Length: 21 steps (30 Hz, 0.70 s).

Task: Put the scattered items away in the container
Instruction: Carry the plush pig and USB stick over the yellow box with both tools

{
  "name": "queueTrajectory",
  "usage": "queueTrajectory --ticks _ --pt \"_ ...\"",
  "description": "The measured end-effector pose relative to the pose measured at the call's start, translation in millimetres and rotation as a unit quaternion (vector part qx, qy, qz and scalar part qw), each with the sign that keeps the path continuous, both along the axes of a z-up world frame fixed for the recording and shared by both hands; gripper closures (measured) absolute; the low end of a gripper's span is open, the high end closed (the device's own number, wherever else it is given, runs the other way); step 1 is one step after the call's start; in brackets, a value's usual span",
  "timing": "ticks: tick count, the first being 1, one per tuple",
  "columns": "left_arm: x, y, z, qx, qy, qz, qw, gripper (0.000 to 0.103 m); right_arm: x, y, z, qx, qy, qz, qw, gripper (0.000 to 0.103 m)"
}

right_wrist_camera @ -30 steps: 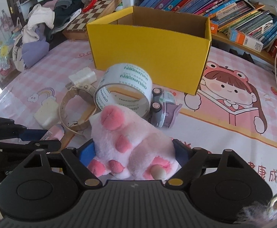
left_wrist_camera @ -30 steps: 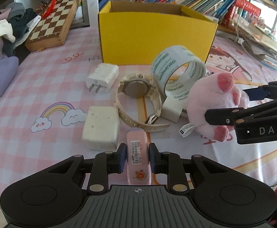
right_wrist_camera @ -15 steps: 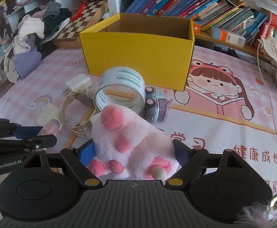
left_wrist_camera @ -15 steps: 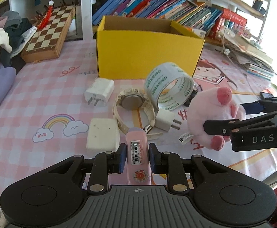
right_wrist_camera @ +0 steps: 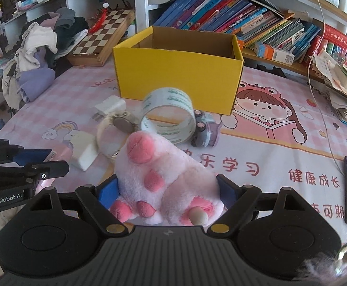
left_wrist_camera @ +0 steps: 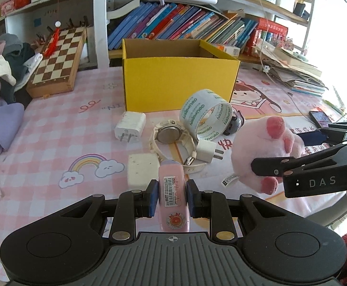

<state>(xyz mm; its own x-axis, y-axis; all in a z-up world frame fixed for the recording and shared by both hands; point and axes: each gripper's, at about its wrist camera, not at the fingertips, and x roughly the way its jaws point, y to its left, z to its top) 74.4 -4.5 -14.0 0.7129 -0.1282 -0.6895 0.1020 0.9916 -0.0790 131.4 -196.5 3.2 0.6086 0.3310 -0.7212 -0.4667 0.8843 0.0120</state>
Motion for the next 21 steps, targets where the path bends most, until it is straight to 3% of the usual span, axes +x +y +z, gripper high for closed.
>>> queueTrajectory --ticks 11,21 --pt "-25.8 11.6 2.5 -0.001 -0.016 -0.01 0.9998 0.079 -38.0 13.8 2.3 -0.013 -0.014 -0.003 1.0 0.019" --pt "-20.2 8.3 3.8 0.004 -0.021 -0.007 0.9997 0.079 -31.4 13.2 -0.4 -0.02 -0.011 0.009 1.0 0.019"
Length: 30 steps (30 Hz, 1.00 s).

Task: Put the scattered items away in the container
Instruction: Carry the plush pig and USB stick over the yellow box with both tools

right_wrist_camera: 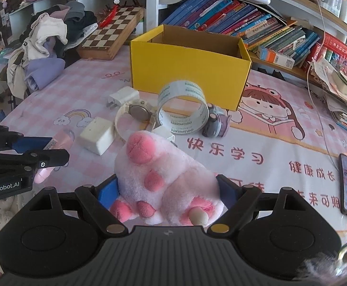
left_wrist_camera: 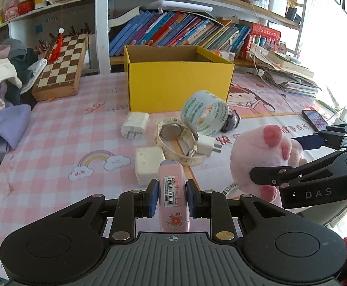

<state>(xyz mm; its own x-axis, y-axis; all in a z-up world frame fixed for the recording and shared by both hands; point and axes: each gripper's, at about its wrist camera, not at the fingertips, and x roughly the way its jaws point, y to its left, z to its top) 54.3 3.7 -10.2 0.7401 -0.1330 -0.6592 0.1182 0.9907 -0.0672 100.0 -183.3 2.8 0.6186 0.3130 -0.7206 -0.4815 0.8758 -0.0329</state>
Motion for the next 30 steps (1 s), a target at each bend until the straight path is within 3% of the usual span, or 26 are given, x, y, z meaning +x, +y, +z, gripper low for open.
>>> queueTrajectory --ticks 21,30 --pt "73.8 -31.7 31.5 0.036 -0.028 -0.006 0.9989 0.079 91.6 -24.8 33.6 0.019 -0.022 0.057 0.998 0.019" --pt "113.8 -38.9 59.0 0.057 -0.063 -0.013 0.9963 0.079 138.1 -35.1 64.5 0.018 -0.065 0.087 0.994 0.019"
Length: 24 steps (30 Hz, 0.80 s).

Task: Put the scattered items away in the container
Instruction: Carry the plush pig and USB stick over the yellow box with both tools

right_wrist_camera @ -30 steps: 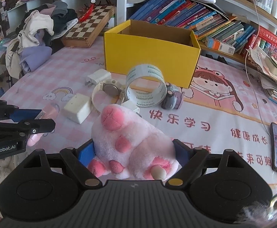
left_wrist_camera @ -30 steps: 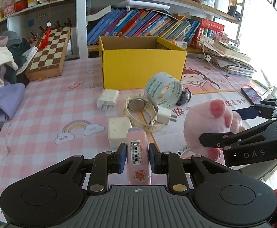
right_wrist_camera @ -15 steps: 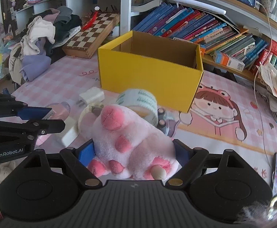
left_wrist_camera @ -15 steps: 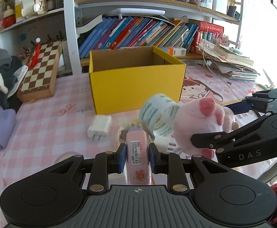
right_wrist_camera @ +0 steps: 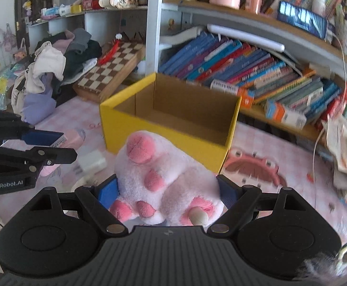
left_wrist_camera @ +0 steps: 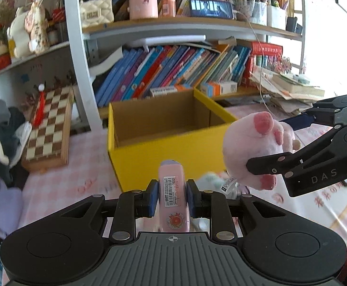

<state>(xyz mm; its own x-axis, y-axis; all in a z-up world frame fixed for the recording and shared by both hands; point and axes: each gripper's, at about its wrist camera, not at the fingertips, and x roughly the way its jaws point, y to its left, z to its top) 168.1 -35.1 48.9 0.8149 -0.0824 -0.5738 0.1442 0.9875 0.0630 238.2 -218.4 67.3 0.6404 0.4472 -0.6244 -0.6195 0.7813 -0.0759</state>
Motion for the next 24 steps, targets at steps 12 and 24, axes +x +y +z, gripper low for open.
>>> queueTrajectory --ticks 12,24 --pt "65.1 3.5 32.0 0.015 -0.033 0.01 0.9993 0.079 75.1 14.5 31.4 -0.012 -0.052 0.052 0.997 0.019" --pt "152.0 7.8 14.6 0.062 0.014 0.027 0.9976 0.079 161.3 57.1 15.6 -0.068 -0.046 0.128 0.988 0.018"
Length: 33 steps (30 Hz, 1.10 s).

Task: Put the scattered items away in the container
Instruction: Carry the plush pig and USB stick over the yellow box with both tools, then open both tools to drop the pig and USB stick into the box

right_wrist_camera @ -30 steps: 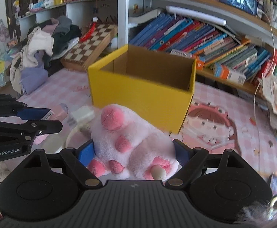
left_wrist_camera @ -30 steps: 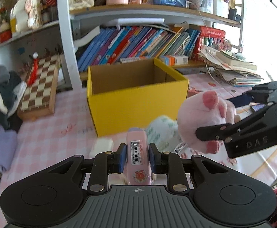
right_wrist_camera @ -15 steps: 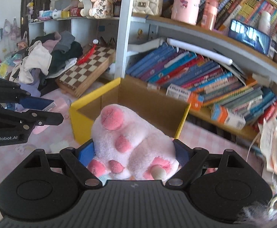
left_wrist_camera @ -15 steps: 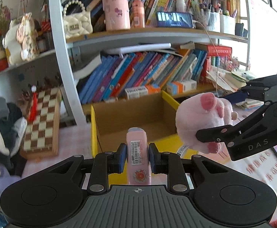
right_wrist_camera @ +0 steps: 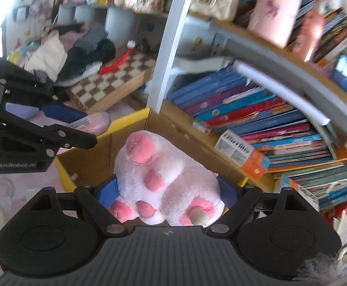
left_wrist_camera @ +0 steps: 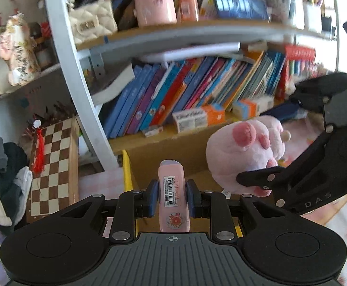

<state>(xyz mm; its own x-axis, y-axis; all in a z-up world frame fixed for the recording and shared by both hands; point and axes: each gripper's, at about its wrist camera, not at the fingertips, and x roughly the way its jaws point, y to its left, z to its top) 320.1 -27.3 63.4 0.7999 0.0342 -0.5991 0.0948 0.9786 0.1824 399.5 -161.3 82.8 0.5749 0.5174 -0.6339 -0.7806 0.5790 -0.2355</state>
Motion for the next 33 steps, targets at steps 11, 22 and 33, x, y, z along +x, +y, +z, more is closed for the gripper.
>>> queueTrajectory --ticks 11,22,33 --pt "60.8 6.9 -42.0 0.019 0.081 0.02 0.9963 0.079 50.7 40.0 -54.6 -0.11 0.032 0.048 0.992 0.017" --pt "84.5 4.4 -64.8 0.043 0.123 0.014 0.9914 0.078 75.9 51.3 -84.4 -0.154 0.06 0.051 0.985 0.026" --pt "85.1 2.6 -65.0 0.058 0.116 0.01 0.9915 0.057 71.4 49.3 -82.7 -0.132 0.067 0.045 0.988 0.017"
